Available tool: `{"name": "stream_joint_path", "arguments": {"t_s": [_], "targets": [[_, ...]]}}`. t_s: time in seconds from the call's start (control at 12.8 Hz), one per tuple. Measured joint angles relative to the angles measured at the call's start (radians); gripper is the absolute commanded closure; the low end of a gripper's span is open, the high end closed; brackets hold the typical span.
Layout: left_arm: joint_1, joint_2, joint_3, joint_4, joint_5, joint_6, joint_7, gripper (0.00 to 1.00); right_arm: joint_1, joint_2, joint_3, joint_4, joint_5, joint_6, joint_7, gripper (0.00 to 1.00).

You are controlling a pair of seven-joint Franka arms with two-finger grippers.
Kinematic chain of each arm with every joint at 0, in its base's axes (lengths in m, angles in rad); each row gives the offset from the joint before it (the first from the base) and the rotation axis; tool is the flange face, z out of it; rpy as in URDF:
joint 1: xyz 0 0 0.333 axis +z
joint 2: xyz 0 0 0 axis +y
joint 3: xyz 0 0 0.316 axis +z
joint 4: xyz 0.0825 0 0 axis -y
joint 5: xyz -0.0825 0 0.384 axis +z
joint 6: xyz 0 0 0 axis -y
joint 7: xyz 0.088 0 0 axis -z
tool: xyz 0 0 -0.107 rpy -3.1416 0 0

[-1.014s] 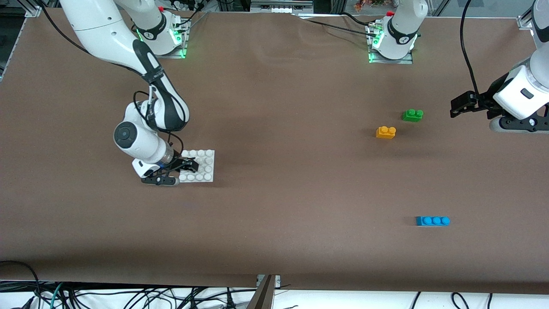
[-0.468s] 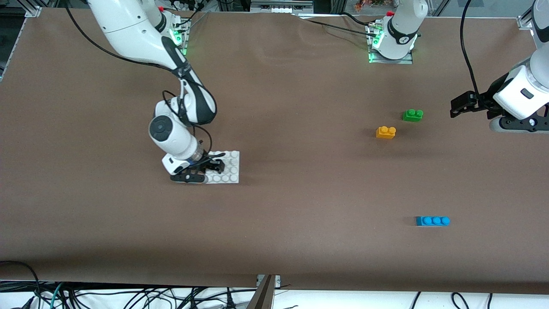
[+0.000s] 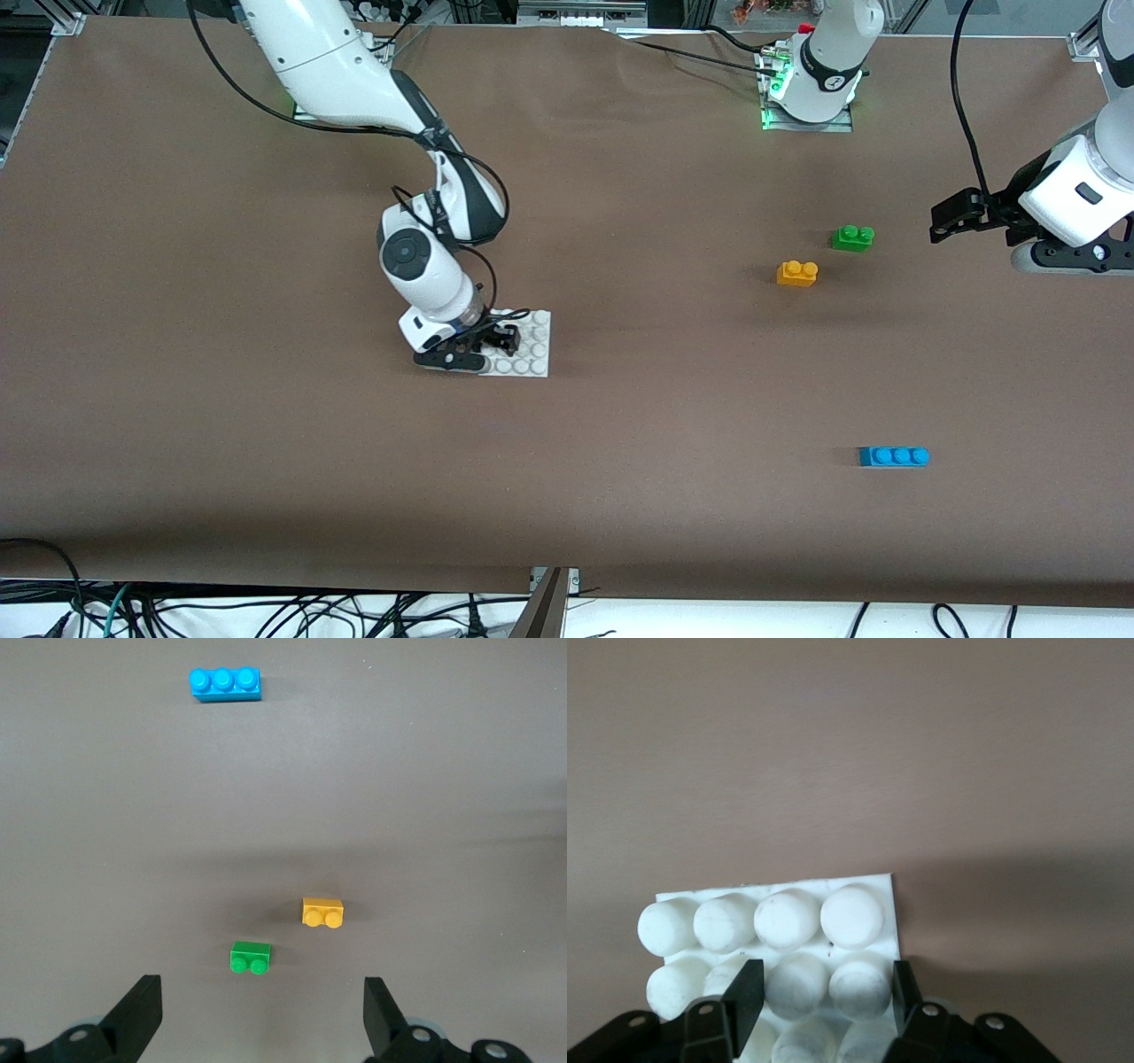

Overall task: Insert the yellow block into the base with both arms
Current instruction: 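Slide the white base plate with the right gripper toward the yellow block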

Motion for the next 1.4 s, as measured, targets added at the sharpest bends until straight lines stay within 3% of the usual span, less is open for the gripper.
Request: {"name": "stream_joint_path", "arguments": {"t_s": [0.23, 0.78, 1.25, 1.33, 1.4], "targets": [[0.0, 0.0, 0.0, 0.0, 0.0, 0.0, 0.0, 0.0, 0.088, 0.048, -0.035, 0.076, 0.0, 0.001, 0.089, 0.38], [0.0, 0.0, 0.0, 0.0, 0.0, 0.0, 0.0, 0.0, 0.199, 0.11, -0.041, 0.174, 0.0, 0.004, 0.209, 0.38], [0.0, 0.0, 0.0, 0.0, 0.0, 0.0, 0.0, 0.0, 0.236, 0.127, -0.043, 0.198, 0.0, 0.011, 0.248, 0.38], [0.0, 0.0, 0.0, 0.0, 0.0, 0.0, 0.0, 0.0, 0.238, 0.128, -0.043, 0.2, 0.0, 0.011, 0.251, 0.36], [0.0, 0.0, 0.0, 0.0, 0.0, 0.0, 0.0, 0.0, 0.238, 0.128, -0.043, 0.2, 0.0, 0.011, 0.251, 0.28]]}}
